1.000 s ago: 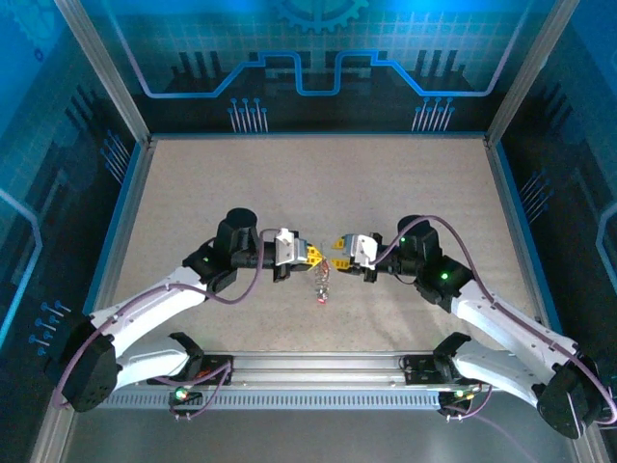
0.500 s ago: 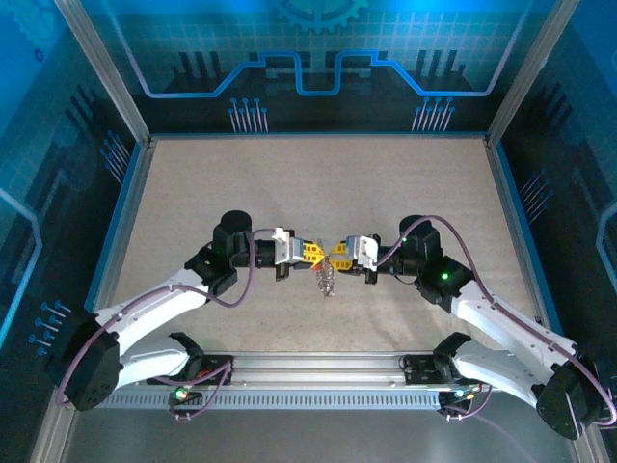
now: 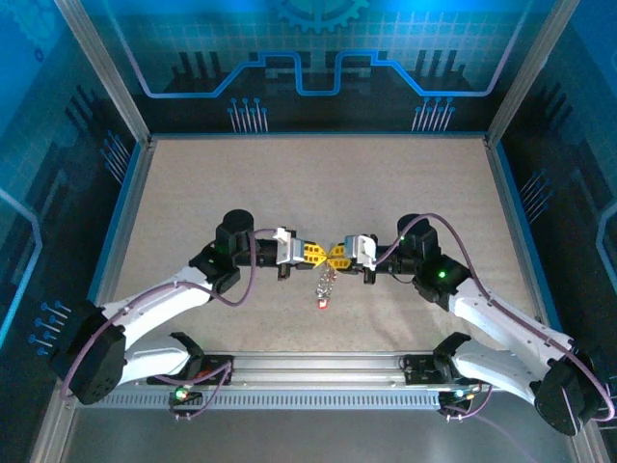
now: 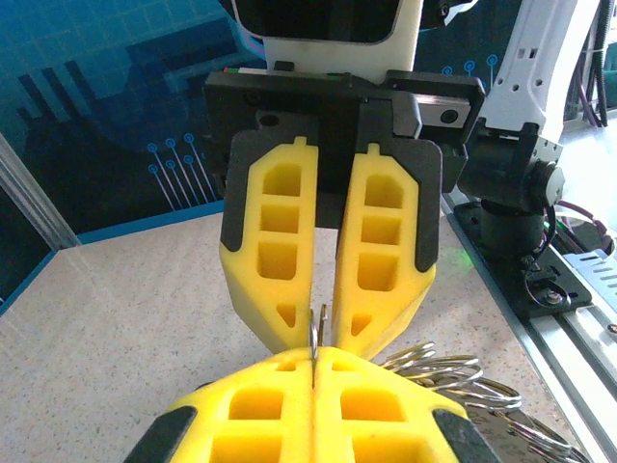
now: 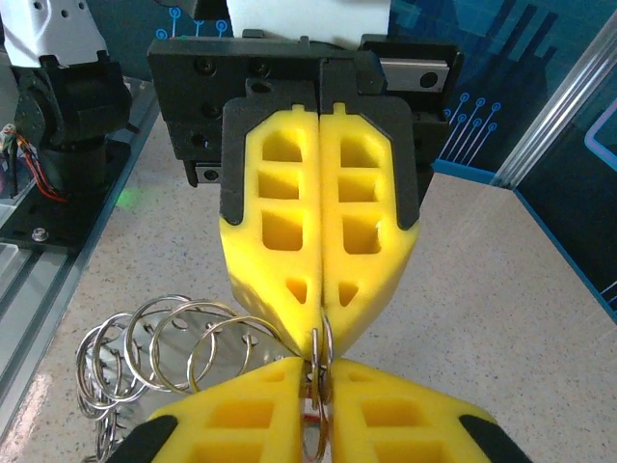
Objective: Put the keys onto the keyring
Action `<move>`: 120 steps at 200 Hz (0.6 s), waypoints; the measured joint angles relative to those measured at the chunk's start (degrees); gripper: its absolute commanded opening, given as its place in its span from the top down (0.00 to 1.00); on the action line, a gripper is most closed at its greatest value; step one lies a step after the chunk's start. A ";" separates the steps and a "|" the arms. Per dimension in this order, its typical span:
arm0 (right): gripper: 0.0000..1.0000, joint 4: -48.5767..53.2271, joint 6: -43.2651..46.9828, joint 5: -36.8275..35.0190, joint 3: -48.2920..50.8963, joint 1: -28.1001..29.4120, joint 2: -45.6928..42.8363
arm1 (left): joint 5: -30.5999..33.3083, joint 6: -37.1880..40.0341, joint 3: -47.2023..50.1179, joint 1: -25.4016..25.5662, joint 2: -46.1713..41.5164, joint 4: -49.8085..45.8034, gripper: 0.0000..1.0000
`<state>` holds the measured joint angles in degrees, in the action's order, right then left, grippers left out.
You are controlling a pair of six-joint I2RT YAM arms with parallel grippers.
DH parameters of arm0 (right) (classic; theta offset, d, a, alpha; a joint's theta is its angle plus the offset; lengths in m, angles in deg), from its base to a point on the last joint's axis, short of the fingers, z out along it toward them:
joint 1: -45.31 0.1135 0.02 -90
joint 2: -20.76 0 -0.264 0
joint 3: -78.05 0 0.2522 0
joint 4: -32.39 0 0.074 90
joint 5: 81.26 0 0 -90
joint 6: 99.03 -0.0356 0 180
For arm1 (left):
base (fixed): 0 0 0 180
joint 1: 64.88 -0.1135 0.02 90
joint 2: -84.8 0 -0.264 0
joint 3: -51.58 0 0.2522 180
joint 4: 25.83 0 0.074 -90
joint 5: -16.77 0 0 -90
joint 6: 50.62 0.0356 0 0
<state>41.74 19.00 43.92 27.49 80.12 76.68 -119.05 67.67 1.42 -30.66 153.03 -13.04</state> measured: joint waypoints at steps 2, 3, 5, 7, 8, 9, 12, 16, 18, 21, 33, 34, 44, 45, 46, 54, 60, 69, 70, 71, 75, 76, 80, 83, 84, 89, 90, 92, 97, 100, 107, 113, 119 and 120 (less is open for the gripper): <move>0.90 0.00 0.09 0.00 0.00 0.00 0.00 | -0.02 0.00 0.00 0.00 0.04 0.09 1.00; 0.90 -0.02 0.11 0.00 0.00 0.00 0.00 | -0.04 0.00 0.00 0.00 0.04 0.13 1.00; 0.91 0.00 0.00 0.00 0.00 0.00 0.00 | -0.13 -0.02 0.00 0.00 0.11 0.22 1.00; 0.91 0.02 -0.02 0.00 0.00 -0.02 0.00 | -0.15 -0.07 0.00 0.00 0.17 0.33 1.00; 0.92 0.02 0.00 -0.02 0.00 -0.02 0.00 | -0.15 -0.07 0.00 0.00 0.20 0.35 1.00; 0.92 0.00 0.02 -0.02 0.00 -0.02 0.00 | -0.17 -0.13 0.00 0.00 0.24 0.37 1.00; 0.93 0.02 -0.07 -0.07 0.00 -0.02 0.00 | -0.24 -0.17 0.00 0.00 0.31 0.48 1.00; 0.94 0.00 -0.04 -0.09 0.00 -0.02 0.00 | -0.35 -0.24 0.00 -0.04 0.37 0.63 1.00; 0.94 0.00 -0.07 -0.13 0.00 -0.02 0.00 | -0.37 -0.35 0.00 -0.09 0.42 0.74 1.00; 0.95 0.00 -0.17 -0.22 0.00 -0.02 0.00 | -0.42 -0.37 0.00 -0.11 0.42 0.76 1.00; 0.99 -0.09 -0.20 -0.39 0.00 -0.07 0.00 | -0.44 -0.66 0.00 -0.26 0.44 0.81 0.93; 0.99 -0.09 -0.15 -0.42 0.00 -0.07 0.00 | -0.42 -0.68 0.00 -0.26 0.44 0.79 0.92; 1.00 0.04 -0.11 -0.70 0.00 -0.07 -0.02 | -0.31 -0.66 0.00 -0.26 0.42 0.66 0.85; 1.00 0.04 -0.11 -0.72 0.00 -0.07 -0.02 | -0.33 -0.72 0.00 -0.26 0.42 0.61 0.84; 1.00 0.04 -0.07 -0.72 0.00 -0.04 -0.02 | -0.24 -0.81 0.00 -0.26 0.42 0.55 0.83; 1.00 0.24 -0.04 -0.90 0.00 0.00 -0.04 | 0.00 -0.15 -0.02 -0.26 0.33 -0.13 0.80; 1.00 0.76 0.07 -1.14 0.00 0.00 -0.04 | 0.22 0.94 -0.13 -0.26 0.09 -1.31 0.79; 1.00 1.57 0.24 -1.86 0.00 0.07 -0.04 | 1.22 2.36 -0.74 -0.26 -0.66 -5.29 0.79; 1.00 1.68 0.31 -1.95 0.00 0.07 -0.04 | 1.29 2.54 -0.81 -0.26 -0.74 -5.66 0.79; 1.00 1.79 0.35 -2.01 0.00 0.07 -0.04 | 1.38 2.82 -0.90 -0.26 -0.83 -6.03 0.79; 1.00 2.19 0.42 -2.27 0.00 0.09 -0.04 | 2.01 3.65 -1.40 -0.26 -1.11 -7.89 0.79; 1.00 2.38 0.50 -2.49 -0.02 0.13 -0.04 | 2.10 3.74 -1.49 -0.26 -1.18 -8.24 0.79; 1.00 2.91 0.57 -3.02 -0.07 0.31 -0.04 | 2.69 4.79 -2.03 -0.26 -1.40 -9.99 0.79; 1.00 3.34 0.74 -3.41 -0.11 0.44 -0.02 | 3.37 5.33 -2.67 -0.26 -1.57 -11.61 0.79; 1.00 3.56 0.76 -3.54 -0.13 0.50 -0.02 | 3.37 5.33 -2.67 -0.26 -1.57 -11.61 0.80; 1.00 4.20 1.01 -4.09 -0.26 0.83 0.04 | 4.22 6.45 -3.78 -0.26 -1.73 -14.19 0.80; 1.00 4.55 1.05 -4.37 -0.31 0.94 0.04 | 4.37 6.62 -4.04 -0.26 -1.75 -14.71 0.80; 1.00 4.74 1.14 -4.61 -0.37 1.18 0.09 | 4.74 7.10 -4.55 -0.26 -1.75 -15.78 0.80; 1.00 5.33 1.42 -5.22 -0.55 1.64 0.24 | 5.44 7.89 -5.40 -0.26 -1.75 -17.44 0.80; 1.00 5.55 1.49 -5.42 -0.63 1.81 0.31 | 5.64 8.07 -5.73 -0.26 -1.75 -18.01 0.80; 1.00 6.58 2.01 -6.38 -1.14 2.69 0.79 | 6.73 9.25 -7.17 -0.26 -1.75 -20.90 0.79; 1.00 7.06 2.36 -6.86 -1.46 3.17 1.16 | 7.30 9.68 -7.96 -0.26 -1.75 -22.49 0.79; 1.00 7.58 2.62 -7.39 -1.79 3.54 1.53 | 7.72 9.84 -8.50 -0.26 -1.75 -23.43 0.79; 1.00 7.69 2.71 -7.45 -1.84 3.58 1.57 | 7.72 9.84 -8.55 -0.26 -1.75 -23.61 0.79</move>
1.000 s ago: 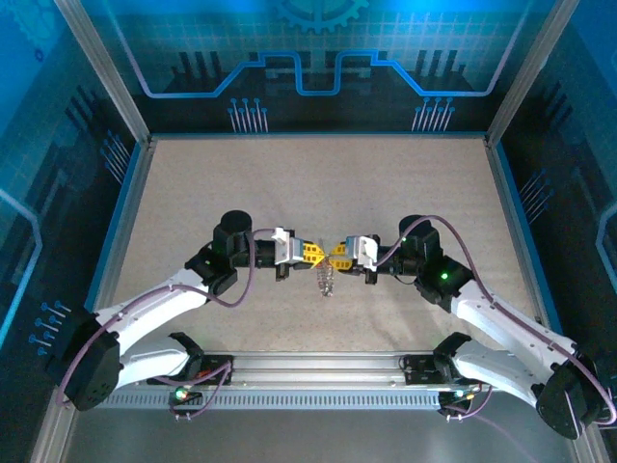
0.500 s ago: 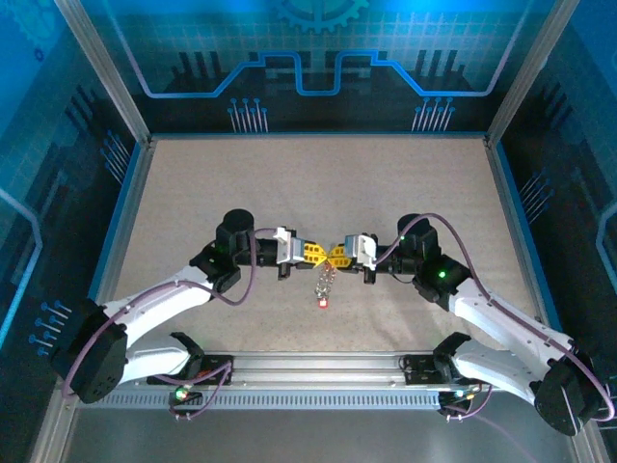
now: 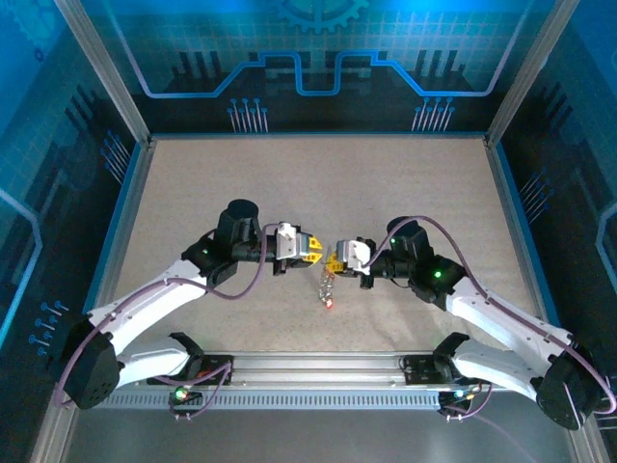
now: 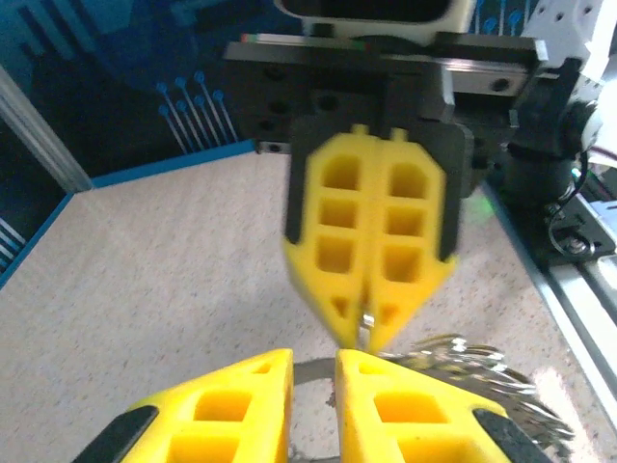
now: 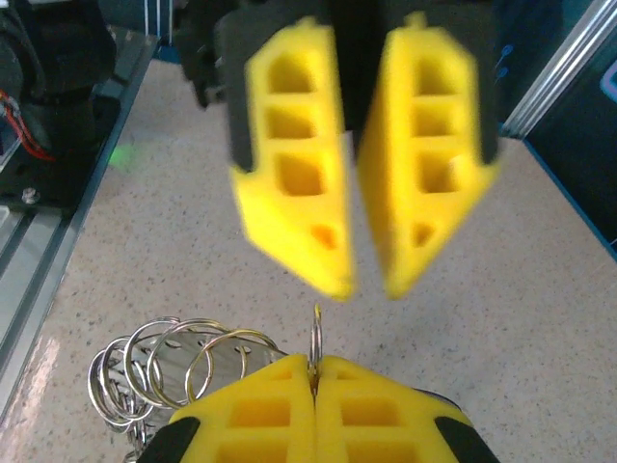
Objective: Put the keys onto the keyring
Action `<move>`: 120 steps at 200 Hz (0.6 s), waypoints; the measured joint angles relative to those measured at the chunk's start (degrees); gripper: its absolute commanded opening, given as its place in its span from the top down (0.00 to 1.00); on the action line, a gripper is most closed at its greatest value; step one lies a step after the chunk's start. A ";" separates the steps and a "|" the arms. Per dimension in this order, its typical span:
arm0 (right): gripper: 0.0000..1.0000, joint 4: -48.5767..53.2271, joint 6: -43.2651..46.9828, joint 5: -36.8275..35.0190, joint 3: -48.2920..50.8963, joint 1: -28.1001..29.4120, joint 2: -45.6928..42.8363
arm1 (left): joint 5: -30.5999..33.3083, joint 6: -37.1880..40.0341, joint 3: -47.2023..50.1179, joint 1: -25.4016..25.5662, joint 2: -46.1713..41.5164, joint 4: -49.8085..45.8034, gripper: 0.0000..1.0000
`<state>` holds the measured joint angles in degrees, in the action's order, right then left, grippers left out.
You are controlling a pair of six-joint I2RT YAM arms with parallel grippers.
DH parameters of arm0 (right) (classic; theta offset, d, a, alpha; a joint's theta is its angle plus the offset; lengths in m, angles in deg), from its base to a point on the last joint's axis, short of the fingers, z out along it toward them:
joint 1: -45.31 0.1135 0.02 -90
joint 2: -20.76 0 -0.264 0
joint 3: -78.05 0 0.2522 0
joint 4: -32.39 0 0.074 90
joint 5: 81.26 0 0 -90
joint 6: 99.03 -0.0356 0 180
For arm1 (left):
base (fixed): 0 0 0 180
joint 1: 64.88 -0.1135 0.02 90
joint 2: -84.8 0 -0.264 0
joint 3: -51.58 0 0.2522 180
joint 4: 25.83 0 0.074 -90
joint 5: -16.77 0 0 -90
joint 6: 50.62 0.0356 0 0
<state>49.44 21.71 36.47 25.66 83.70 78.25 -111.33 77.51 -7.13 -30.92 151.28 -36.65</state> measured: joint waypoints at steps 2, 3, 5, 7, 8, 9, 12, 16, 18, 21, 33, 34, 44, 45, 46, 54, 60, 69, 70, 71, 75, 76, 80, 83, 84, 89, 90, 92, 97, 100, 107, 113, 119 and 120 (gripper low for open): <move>1.00 0.22 0.07 -0.17 -0.13 0.09 0.11 | 0.13 0.09 -0.07 0.00 0.00 -0.17 0.79; 1.00 0.26 0.04 -0.24 -0.17 0.15 0.17 | 0.17 0.11 -0.11 0.00 0.00 -0.20 0.79; 1.00 0.46 0.17 -0.42 -0.28 0.24 0.26 | 0.37 0.28 -0.20 0.00 0.00 -0.59 0.79; 1.00 0.63 0.31 -0.63 -0.42 0.28 0.42 | 0.42 0.35 -0.24 0.00 0.02 -0.72 0.79; 1.00 0.63 0.31 -0.63 -0.42 0.28 0.42 | 0.39 0.42 -0.24 0.00 0.02 -0.85 0.79; 1.00 0.68 0.33 -0.70 -0.44 0.33 0.46 | 0.39 0.42 -0.24 0.00 0.02 -0.85 0.79; 1.00 0.90 0.42 -1.01 -0.63 0.44 0.63 | 0.44 0.50 -0.28 0.00 0.09 -1.16 0.79; 1.00 1.16 0.44 -1.33 -0.79 0.52 0.74 | 0.46 0.70 -0.28 0.02 0.22 -1.46 0.79; 1.00 1.33 0.48 -1.57 -0.90 0.59 0.83 | 0.50 0.70 -0.28 0.02 0.26 -1.55 0.79; 1.00 1.46 0.59 -1.79 -0.98 0.61 0.94 | 0.59 0.87 -0.28 0.11 0.39 -1.84 0.78; 1.00 1.86 0.74 -2.45 -1.29 0.72 1.09 | 0.85 1.03 -0.33 0.26 1.01 -2.78 0.77; 1.00 1.88 0.79 -2.54 -1.31 0.72 1.09 | 0.85 1.03 -0.33 0.31 1.05 -2.80 0.77; 1.00 2.34 0.85 -3.34 -1.53 0.72 1.14 | 0.85 1.09 -0.33 0.39 1.64 -3.34 0.75; 1.00 2.38 0.83 -3.37 -1.55 0.72 1.14 | 0.85 1.09 -0.33 0.39 1.64 -3.34 0.75; 1.00 2.43 0.83 -3.41 -1.57 0.72 1.14 | 0.85 1.07 -0.33 0.42 1.70 -3.41 0.74; 1.00 2.86 0.83 -3.82 -1.62 0.72 1.14 | 0.85 1.33 -0.39 0.46 1.97 -3.80 0.73; 1.00 3.17 0.81 -4.20 -1.62 0.76 1.14 | 0.85 1.40 -0.59 0.44 2.12 -4.35 0.72; 1.00 3.41 0.83 -4.72 -1.62 0.90 1.14 | 0.85 1.60 -0.81 0.44 2.16 -5.11 0.71; 1.00 3.43 0.83 -4.76 -1.62 0.92 1.14 | 0.85 1.60 -0.81 0.44 2.16 -5.11 0.70; 1.00 3.48 0.83 -4.81 -1.62 0.94 1.14 | 0.85 1.68 -0.87 0.44 2.16 -5.33 0.70; 1.00 3.61 0.83 -4.98 -1.62 0.96 1.14 | 0.83 1.92 -1.03 0.44 2.16 -5.79 0.70; 1.00 3.58 0.83 -5.03 -1.62 0.96 1.14 | 0.81 1.90 -1.07 0.44 2.16 -5.81 0.70; 1.00 3.61 0.83 -5.27 -1.62 0.96 1.16 | 0.81 1.99 -1.14 0.44 2.16 -6.12 0.69; 1.00 3.61 0.83 -5.38 -1.62 0.96 1.16 | 0.83 2.36 -1.29 0.46 2.16 -6.51 0.69; 1.00 3.61 0.83 -5.44 -1.64 0.96 1.18 | 0.81 2.36 -1.33 0.48 2.16 -6.62 0.69; 1.00 3.61 0.85 -5.86 -1.66 0.96 1.27 | 0.81 2.56 -1.44 0.50 2.16 -7.08 0.68; 1.00 3.61 0.85 -5.86 -1.66 0.96 1.27 | 0.81 2.56 -1.46 0.52 2.16 -7.17 0.68; 1.00 3.58 0.83 -5.97 -1.68 0.96 1.31 | 0.81 2.54 -1.53 0.52 2.16 -7.43 0.68; 1.00 3.61 0.85 -6.21 -1.73 0.98 1.42 | 0.81 2.73 -1.64 0.57 2.16 -7.87 0.68; 1.00 3.61 0.83 -6.32 -1.75 0.98 1.51 | 0.83 2.80 -1.70 0.57 2.16 -8.24 0.68; 1.00 3.61 0.83 -6.38 -1.86 0.96 1.75 | 0.81 2.82 -1.84 0.55 2.16 -8.87 0.67; 1.00 3.58 0.83 -6.38 -1.95 0.96 2.01 | 0.83 2.84 -1.90 0.55 2.16 -9.29 0.67; 1.00 3.61 0.83 -6.34 -2.03 0.96 2.23 | 0.83 2.82 -1.92 0.55 2.16 -9.53 0.67; 1.00 3.61 0.85 -6.34 -2.05 0.96 2.25 | 0.83 2.82 -1.95 0.57 2.16 -9.55 0.67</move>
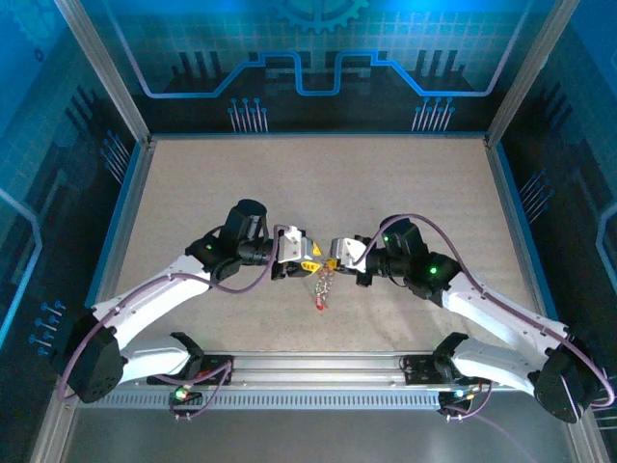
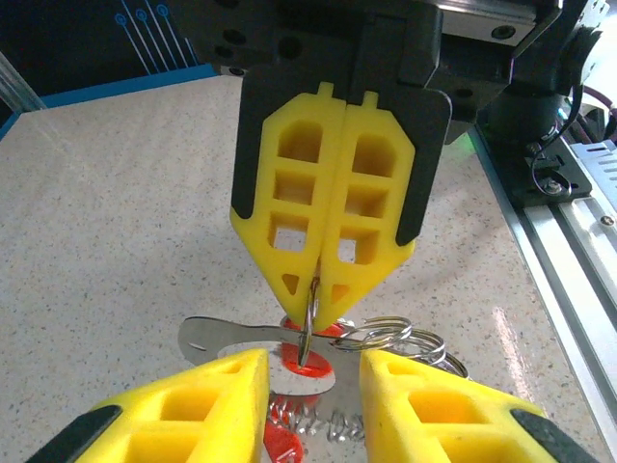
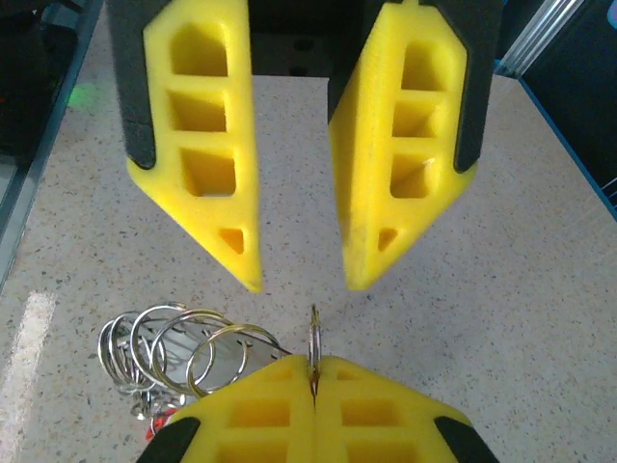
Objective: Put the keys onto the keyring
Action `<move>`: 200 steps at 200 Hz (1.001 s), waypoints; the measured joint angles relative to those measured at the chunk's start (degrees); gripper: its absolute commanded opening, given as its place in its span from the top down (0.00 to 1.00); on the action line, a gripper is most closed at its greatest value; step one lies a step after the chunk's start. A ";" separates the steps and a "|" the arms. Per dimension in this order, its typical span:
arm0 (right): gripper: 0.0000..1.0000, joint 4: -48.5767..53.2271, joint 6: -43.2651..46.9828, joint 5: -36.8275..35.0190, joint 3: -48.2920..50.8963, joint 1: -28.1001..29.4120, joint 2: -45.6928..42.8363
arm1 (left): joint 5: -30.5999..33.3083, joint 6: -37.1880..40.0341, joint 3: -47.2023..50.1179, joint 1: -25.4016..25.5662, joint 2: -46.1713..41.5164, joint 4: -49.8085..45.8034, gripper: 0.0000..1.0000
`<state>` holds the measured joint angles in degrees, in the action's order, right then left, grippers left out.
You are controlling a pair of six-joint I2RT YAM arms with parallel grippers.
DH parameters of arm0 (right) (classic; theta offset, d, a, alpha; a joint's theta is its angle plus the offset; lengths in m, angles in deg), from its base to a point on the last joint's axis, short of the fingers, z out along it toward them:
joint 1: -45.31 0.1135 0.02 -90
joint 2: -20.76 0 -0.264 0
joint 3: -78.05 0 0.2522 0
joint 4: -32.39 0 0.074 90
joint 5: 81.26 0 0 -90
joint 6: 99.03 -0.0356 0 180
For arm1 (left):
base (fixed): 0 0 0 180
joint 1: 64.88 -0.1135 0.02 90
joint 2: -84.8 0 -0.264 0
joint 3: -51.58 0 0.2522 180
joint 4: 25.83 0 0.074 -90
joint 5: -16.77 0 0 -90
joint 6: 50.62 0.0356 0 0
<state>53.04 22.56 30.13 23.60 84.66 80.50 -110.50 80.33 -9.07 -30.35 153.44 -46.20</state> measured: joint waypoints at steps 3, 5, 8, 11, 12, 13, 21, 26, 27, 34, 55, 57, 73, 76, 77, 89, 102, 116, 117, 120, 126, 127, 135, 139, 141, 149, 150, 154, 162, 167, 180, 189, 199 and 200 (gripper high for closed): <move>1.00 0.04 -0.02 -0.02 -0.07 0.02 0.11 | 0.00 -0.02 0.00 -0.02 0.02 -0.07 0.67; 1.00 0.07 -0.02 -0.02 -0.13 0.00 0.15 | 0.00 -0.02 0.00 0.00 0.04 -0.11 0.67; 1.00 0.09 -0.02 -0.02 -0.17 0.00 0.26 | 0.00 -0.04 -0.02 0.00 0.07 -0.20 0.67; 1.00 0.09 -0.02 -0.02 -0.24 0.00 0.31 | 0.00 -0.04 -0.09 0.00 0.11 -0.28 0.67; 1.00 0.09 -0.02 -0.02 -0.24 0.00 0.33 | 0.00 -0.02 -0.13 0.00 0.15 -0.39 0.67; 1.00 0.09 -0.02 -0.04 -0.26 0.00 0.35 | 0.00 -0.04 -0.17 -0.02 0.20 -0.42 0.67; 1.00 0.07 -0.02 0.00 -0.26 0.02 0.39 | 0.00 -0.04 -0.50 -0.02 0.59 -0.59 0.67; 1.00 0.09 -0.02 0.04 -0.26 0.02 0.39 | 0.00 -0.07 -0.74 -0.02 0.90 -0.66 0.68; 1.00 0.09 0.00 0.02 -0.26 0.02 0.39 | 0.02 -0.07 -0.83 0.00 1.01 -0.66 0.68; 1.00 0.09 0.02 0.04 -0.26 0.02 0.39 | 0.07 -0.13 -1.11 0.02 1.44 -0.66 0.69; 1.00 0.15 0.22 0.04 -0.26 0.02 0.39 | 0.68 -0.48 -1.68 0.22 2.49 -0.57 0.72; 1.00 0.15 0.22 0.04 -0.26 0.02 0.39 | 0.70 -0.55 -1.73 0.26 2.58 -0.59 0.73; 1.00 0.15 0.24 0.04 -0.26 0.02 0.39 | 0.94 -0.66 -1.92 0.33 3.13 -0.61 0.80; 1.00 0.15 0.28 0.04 -0.26 0.02 0.39 | 1.05 -0.55 -1.99 0.37 3.30 -0.61 0.81; 1.00 0.15 0.28 0.04 -0.26 0.02 0.39 | 1.09 -0.59 -2.01 0.37 3.32 -0.63 0.81; 1.00 0.17 0.39 0.00 -0.26 0.02 0.37 | 1.11 -0.46 -2.38 0.55 3.80 -0.66 0.83; 1.00 0.17 0.39 0.00 -0.26 0.02 0.37 | 1.18 -0.42 -2.69 0.94 4.28 -0.74 0.84; 1.00 0.24 0.39 -0.02 -0.26 0.02 0.37 | 1.66 -0.02 -3.61 1.62 5.05 -1.90 0.93; 1.00 0.31 0.42 -0.02 -0.26 0.02 0.39 | 1.73 -0.02 -3.65 1.66 5.11 -1.99 0.93; 1.00 0.42 0.42 -0.11 -0.26 0.02 0.39 | 1.81 -0.02 -3.80 1.75 5.22 -2.16 0.96; 1.00 0.81 0.39 -0.35 -0.26 0.02 0.39 | 2.25 0.48 -4.26 1.99 5.57 -2.78 1.00; 1.00 0.85 0.39 -0.42 -0.26 0.02 0.39 | 2.25 0.48 -4.26 1.99 5.57 -2.78 1.00; 1.00 1.27 0.35 -0.59 -0.26 0.02 0.39 | 2.62 1.09 -4.61 2.19 5.95 -3.48 1.00; 1.00 1.42 0.37 -0.61 -0.26 0.02 0.39 | 2.75 1.09 -4.74 2.32 6.10 -3.74 1.00; 0.98 1.62 0.39 -0.66 -0.26 0.02 0.39 | 2.82 1.33 -4.79 2.38 6.19 -3.85 1.00; 0.90 1.84 0.39 -0.83 -0.26 0.02 0.39 | 2.99 1.46 -4.94 2.51 6.34 -4.22 1.00; 0.88 1.90 0.37 -0.83 -0.26 0.02 0.39 | 2.99 1.49 -4.96 2.51 6.38 -4.26 1.00; 0.86 1.92 0.44 -0.85 -0.26 0.02 0.39 | 3.02 1.51 -5.07 2.54 6.43 -4.42 1.00; 0.82 1.88 0.44 -0.85 -0.26 0.02 0.37 | 3.02 1.49 -5.11 2.60 6.43 -4.48 1.00; 0.79 1.79 0.55 -0.87 -0.26 0.02 0.31 | 3.02 1.46 -5.11 2.62 6.36 -4.42 1.00; 0.75 0.79 0.46 -0.70 0.00 -0.02 -0.33 | 2.82 1.40 -5.03 2.56 6.32 -4.20 1.00; 0.73 -0.31 0.24 -0.37 0.55 -0.07 -1.27 | 2.29 1.16 -4.92 2.32 6.23 -3.80 1.00; 0.73 -1.53 0.11 0.04 1.42 -0.42 -2.43 | 1.27 0.72 -4.22 1.81 5.75 -2.64 1.00; 0.73 -1.77 0.02 0.09 1.53 -0.46 -2.58 | 1.05 0.68 -3.98 1.68 5.60 -2.34 1.00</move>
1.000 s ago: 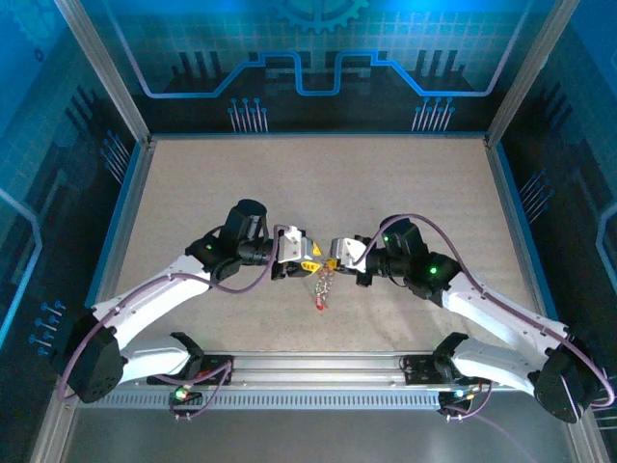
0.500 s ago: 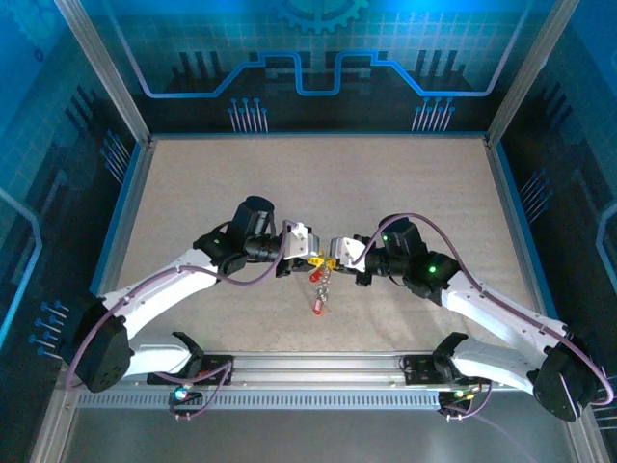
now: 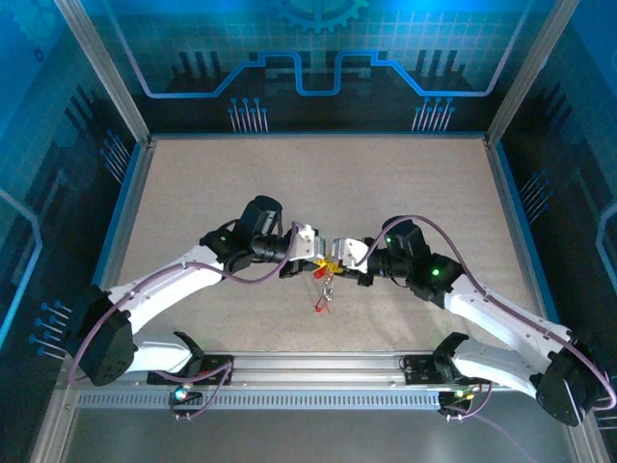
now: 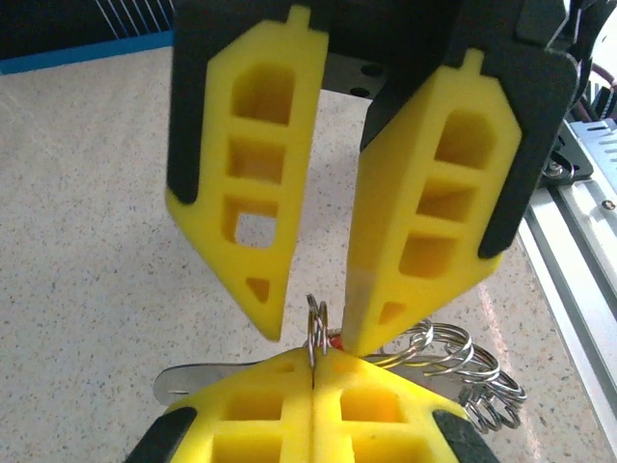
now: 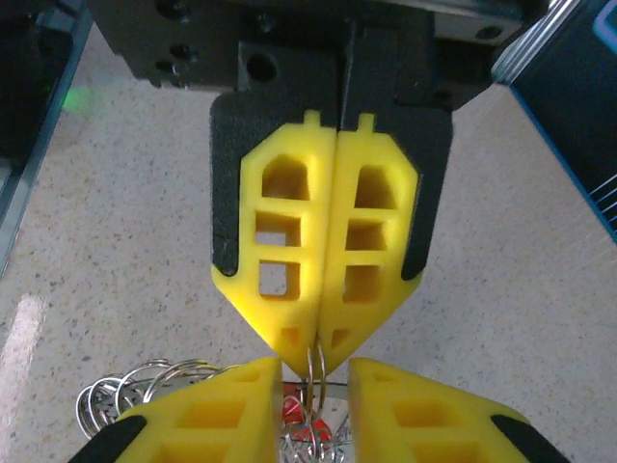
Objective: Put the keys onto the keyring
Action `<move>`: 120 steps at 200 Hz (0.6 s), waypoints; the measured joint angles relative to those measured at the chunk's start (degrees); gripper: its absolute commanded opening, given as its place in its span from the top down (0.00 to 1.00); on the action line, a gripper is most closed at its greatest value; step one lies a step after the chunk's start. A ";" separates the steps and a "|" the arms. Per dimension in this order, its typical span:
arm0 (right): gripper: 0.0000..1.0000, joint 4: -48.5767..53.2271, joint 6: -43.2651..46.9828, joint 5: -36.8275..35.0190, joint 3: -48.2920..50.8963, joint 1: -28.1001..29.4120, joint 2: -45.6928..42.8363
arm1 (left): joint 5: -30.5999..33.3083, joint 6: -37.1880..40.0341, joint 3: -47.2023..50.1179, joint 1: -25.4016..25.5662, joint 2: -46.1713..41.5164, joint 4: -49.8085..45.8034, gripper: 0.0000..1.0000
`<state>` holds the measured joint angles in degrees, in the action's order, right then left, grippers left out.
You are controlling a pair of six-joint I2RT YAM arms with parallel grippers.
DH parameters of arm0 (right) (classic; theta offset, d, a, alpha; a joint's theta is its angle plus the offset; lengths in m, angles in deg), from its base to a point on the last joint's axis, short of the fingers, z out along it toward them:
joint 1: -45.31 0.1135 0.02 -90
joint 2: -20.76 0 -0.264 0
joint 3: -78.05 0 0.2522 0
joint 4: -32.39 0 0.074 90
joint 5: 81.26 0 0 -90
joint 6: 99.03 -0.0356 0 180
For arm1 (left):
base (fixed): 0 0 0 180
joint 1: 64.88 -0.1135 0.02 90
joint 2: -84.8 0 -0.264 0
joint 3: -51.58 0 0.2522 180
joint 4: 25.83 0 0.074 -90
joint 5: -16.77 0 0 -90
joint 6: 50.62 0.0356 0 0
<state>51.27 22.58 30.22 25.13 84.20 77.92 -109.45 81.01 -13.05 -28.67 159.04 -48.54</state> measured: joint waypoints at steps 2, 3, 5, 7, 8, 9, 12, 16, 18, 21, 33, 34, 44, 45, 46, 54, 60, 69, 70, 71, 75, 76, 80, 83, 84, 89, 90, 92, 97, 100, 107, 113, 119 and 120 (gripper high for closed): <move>0.73 -0.04 -0.02 0.02 0.07 -0.02 -0.09 | -0.17 -0.20 0.22 -0.13 -0.13 0.33 1.00; 0.73 -0.04 -0.07 0.00 0.13 -0.07 -0.20 | -0.26 -0.24 0.31 -0.20 -0.20 0.44 1.00; 0.73 -0.17 -0.07 0.04 0.20 -0.13 -0.37 | -0.57 -0.46 0.66 -0.39 -0.44 0.87 1.00; 0.73 -0.24 -0.09 0.13 0.28 -0.26 -0.57 | -0.74 -0.70 0.90 -0.55 -0.57 1.14 1.00; 0.73 -0.26 -0.09 0.17 0.31 -0.33 -0.61 | -0.94 -0.79 1.14 -0.68 -0.72 1.42 1.00; 0.73 -0.28 -0.07 0.17 0.33 -0.37 -0.68 | -1.01 -0.79 1.25 -0.74 -0.79 1.55 1.00; 0.72 -0.35 -0.09 0.20 0.37 -0.48 -0.81 | -1.44 -1.07 1.68 -1.01 -1.09 1.99 1.00; 0.72 -0.59 -0.09 0.31 0.44 -0.72 -1.03 | -1.97 -1.18 2.21 -1.27 -1.40 2.56 1.00; 0.72 -0.68 -0.09 0.37 0.44 -0.76 -1.09 | -2.05 -1.22 2.36 -1.36 -1.51 2.75 1.00; 0.72 -0.81 -0.09 0.42 0.48 -0.87 -1.20 | -2.56 -1.40 2.78 -1.62 -1.79 3.28 1.00; 0.75 -1.44 -0.09 0.85 0.61 -1.16 -1.53 | -3.93 -1.99 3.98 -2.16 -2.51 5.22 1.00; 0.75 -1.46 -0.09 0.90 0.63 -1.18 -1.53 | -4.04 -2.10 4.04 -2.19 -2.56 5.35 1.00; 0.79 -2.05 -0.09 1.51 0.87 -1.20 -1.73 | -5.09 -2.69 4.98 -2.34 -3.10 7.15 1.00; 0.79 -2.08 -0.02 1.53 0.90 -1.20 -1.75 | -5.18 -2.69 5.07 -2.36 -3.15 7.37 1.00; 0.79 -2.12 0.02 1.62 0.90 -1.20 -1.77 | -5.31 -2.69 5.18 -2.38 -3.19 7.58 1.00; 0.80 -2.21 -0.07 1.92 0.92 -1.20 -1.90 | -5.97 -2.99 5.77 -2.43 -3.52 8.83 1.00; 0.80 -2.34 -0.07 2.16 0.92 -1.20 -2.01 | -6.62 -3.39 6.25 -2.43 -3.72 9.97 1.00; 0.80 -2.62 -0.07 2.62 0.94 -1.20 -2.12 | -7.32 -3.87 6.73 -2.43 -3.85 11.45 1.00; 0.80 -2.64 -0.09 2.64 0.92 -1.20 -2.14 | -7.37 -3.89 6.75 -2.43 -3.87 11.63 1.00; 0.80 -2.67 -0.09 2.67 0.94 -1.20 -2.16 | -7.39 -3.96 6.80 -2.43 -3.89 11.76 1.00; 0.81 -2.84 -0.09 2.78 0.94 -1.20 -2.19 | -7.63 -4.22 7.02 -2.43 -3.93 12.33 1.00; 0.80 -2.89 -0.09 2.82 0.94 -1.22 -2.21 | -7.67 -4.20 7.04 -2.43 -3.96 12.39 1.00; 0.81 -3.02 -0.09 2.95 0.94 -1.27 -2.23 | -7.82 -4.35 7.21 -2.45 -4.02 12.87 1.00; 0.81 -3.08 -0.09 2.99 0.94 -1.31 -2.21 | -7.98 -4.50 7.39 -2.54 -4.04 13.38 1.00; 0.81 -3.10 -0.09 3.02 0.94 -1.36 -2.21 | -8.02 -4.52 7.43 -2.56 -4.09 13.49 1.00; 0.81 -3.26 -0.09 3.08 0.92 -1.36 -2.21 | -8.22 -4.90 7.74 -2.64 -4.15 14.29 1.00; 0.81 -3.26 -0.09 3.13 0.94 -1.38 -2.21 | -8.31 -5.05 7.89 -2.71 -4.20 14.62 1.00; 0.81 -3.28 -0.09 3.15 0.94 -1.38 -2.21 | -8.33 -5.16 7.96 -2.71 -4.22 14.78 1.00; 0.81 -3.34 -0.09 3.23 0.92 -1.46 -2.21 | -8.52 -5.44 8.24 -2.73 -4.24 15.50 1.00; 0.81 -3.41 -0.11 3.30 0.94 -1.46 -2.21 | -8.55 -5.70 8.35 -2.75 -4.24 15.82 1.00; 0.80 -3.48 -0.11 3.45 0.94 -1.46 -2.21 | -8.68 -5.79 8.61 -2.73 -4.24 16.52 1.00; 0.80 -3.50 -0.11 3.48 0.94 -1.46 -2.21 | -8.70 -5.90 8.76 -2.75 -4.24 16.92 1.00; 0.79 -3.50 -0.11 3.54 0.94 -1.46 -2.21 | -8.72 -6.03 8.90 -2.80 -4.24 17.35 1.00; 0.79 -3.50 -0.11 3.54 0.94 -1.46 -2.21 | -8.74 -6.08 8.94 -2.78 -4.24 17.44 1.00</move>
<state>47.78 22.47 33.76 26.07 82.74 75.72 -118.20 74.93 -4.11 -31.45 154.80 -31.10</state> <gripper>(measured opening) 0.197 0.062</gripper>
